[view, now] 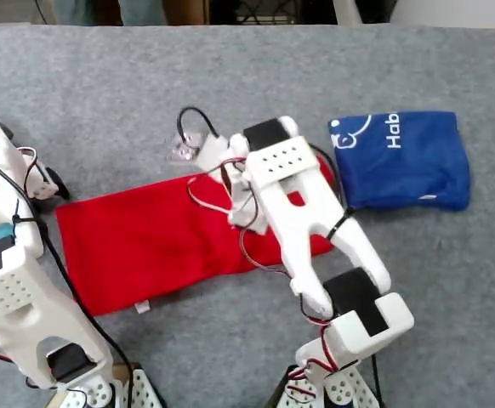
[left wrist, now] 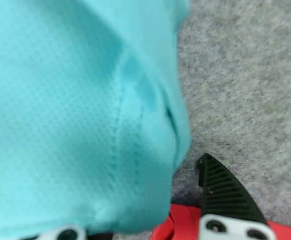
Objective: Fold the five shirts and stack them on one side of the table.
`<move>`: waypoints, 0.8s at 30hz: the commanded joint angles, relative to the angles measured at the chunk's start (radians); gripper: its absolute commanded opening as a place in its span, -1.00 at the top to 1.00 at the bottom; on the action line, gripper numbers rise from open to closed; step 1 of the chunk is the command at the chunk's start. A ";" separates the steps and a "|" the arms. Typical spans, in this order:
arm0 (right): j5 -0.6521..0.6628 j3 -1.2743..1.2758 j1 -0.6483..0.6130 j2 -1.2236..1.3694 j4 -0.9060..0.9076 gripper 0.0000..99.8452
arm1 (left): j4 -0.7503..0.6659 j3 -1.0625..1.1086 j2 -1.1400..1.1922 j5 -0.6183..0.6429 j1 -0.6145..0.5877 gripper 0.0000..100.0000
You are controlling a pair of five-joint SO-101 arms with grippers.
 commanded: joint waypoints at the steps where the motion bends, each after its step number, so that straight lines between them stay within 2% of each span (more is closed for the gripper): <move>1: 0.008 0.114 -0.018 -0.036 -0.112 0.96 | -0.037 -0.048 0.003 0.011 -0.038 0.55; 6: -0.028 0.239 -0.048 0.012 -0.404 0.96 | -0.037 -0.047 0.003 0.011 -0.036 0.55; 9: -0.089 0.243 -0.046 0.093 -0.485 0.96 | -0.037 -0.047 0.003 0.011 -0.033 0.55; 12: -0.087 0.236 -0.043 0.140 -0.463 0.96 | -0.037 -0.047 0.003 0.011 -0.033 0.55; 16: -0.092 0.185 -0.015 0.096 -0.334 0.96 | -0.037 -0.047 0.003 0.011 -0.033 0.55; 24: -0.094 -0.084 0.097 -0.252 -0.172 0.96 | -0.037 -0.047 0.002 0.018 -0.041 0.55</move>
